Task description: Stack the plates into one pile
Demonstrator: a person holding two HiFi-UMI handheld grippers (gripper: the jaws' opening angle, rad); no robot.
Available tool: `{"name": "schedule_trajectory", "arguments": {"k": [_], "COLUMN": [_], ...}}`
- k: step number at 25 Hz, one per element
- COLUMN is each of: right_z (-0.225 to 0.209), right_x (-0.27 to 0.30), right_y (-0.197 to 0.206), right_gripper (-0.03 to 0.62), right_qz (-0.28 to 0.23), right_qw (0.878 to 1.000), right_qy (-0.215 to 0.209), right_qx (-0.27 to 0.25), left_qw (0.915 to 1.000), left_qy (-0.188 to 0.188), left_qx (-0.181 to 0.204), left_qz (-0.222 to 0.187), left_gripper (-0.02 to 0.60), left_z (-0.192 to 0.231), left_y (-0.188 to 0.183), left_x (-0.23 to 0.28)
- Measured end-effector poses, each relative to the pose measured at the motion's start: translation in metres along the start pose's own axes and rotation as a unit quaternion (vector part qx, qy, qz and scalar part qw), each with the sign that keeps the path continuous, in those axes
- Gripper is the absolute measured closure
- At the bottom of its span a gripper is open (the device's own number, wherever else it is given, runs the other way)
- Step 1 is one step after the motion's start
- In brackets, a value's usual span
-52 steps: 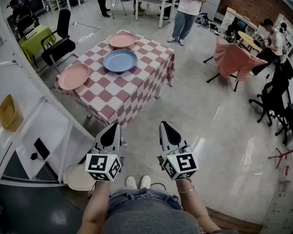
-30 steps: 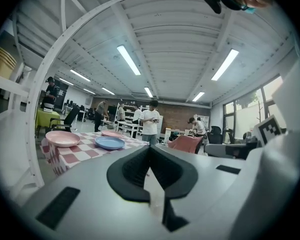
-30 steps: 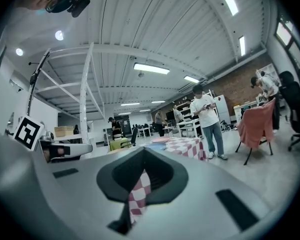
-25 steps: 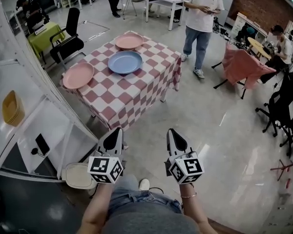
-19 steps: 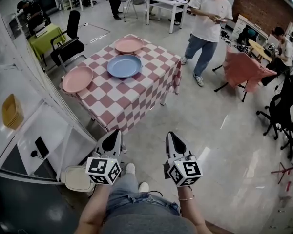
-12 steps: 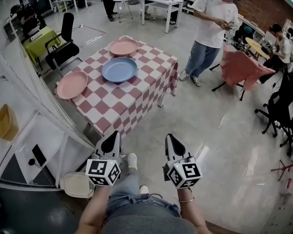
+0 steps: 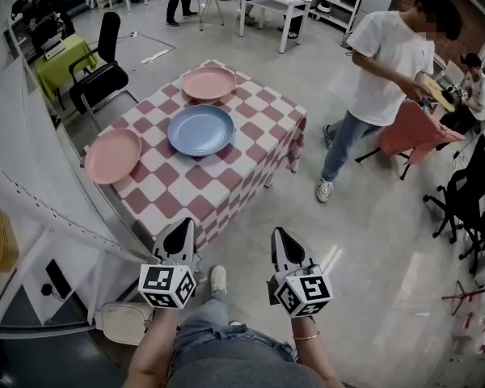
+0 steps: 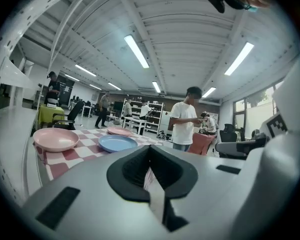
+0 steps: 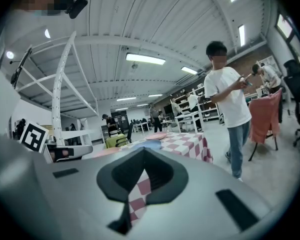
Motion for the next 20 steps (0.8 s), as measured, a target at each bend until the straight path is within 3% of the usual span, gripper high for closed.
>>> {"name": "schedule_trajectory", "arguments": {"k": [10, 20], "right_z": [0.010, 0.012], "right_x": [0.116, 0.196], "right_y": [-0.030, -0.044], "right_gripper": [0.583, 0.585], "right_qz": [0.022, 0.023], "right_qw": [1.000, 1.000], "right_qy": [-0.008, -0.005], "right_qx": [-0.011, -0.018], "left_qw": [0.9996, 0.9993], "left_qy": [-0.015, -0.006], "left_qx": [-0.019, -0.035], "left_qz": [0.011, 0.012], "left_gripper": [0.566, 0.566], "left_z": [0.087, 0.143], "left_y": [-0.024, -0.031], "left_x": [0.070, 0.127]}}
Point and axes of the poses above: the fingertips, and each gripper's own axes: x forward along the fingers, z to its left, y out of its underside, the point moved 6 cm from there along -x, backward along the fingers, and after that the axes turned 13 degrees about y, right-handed, at the moved point
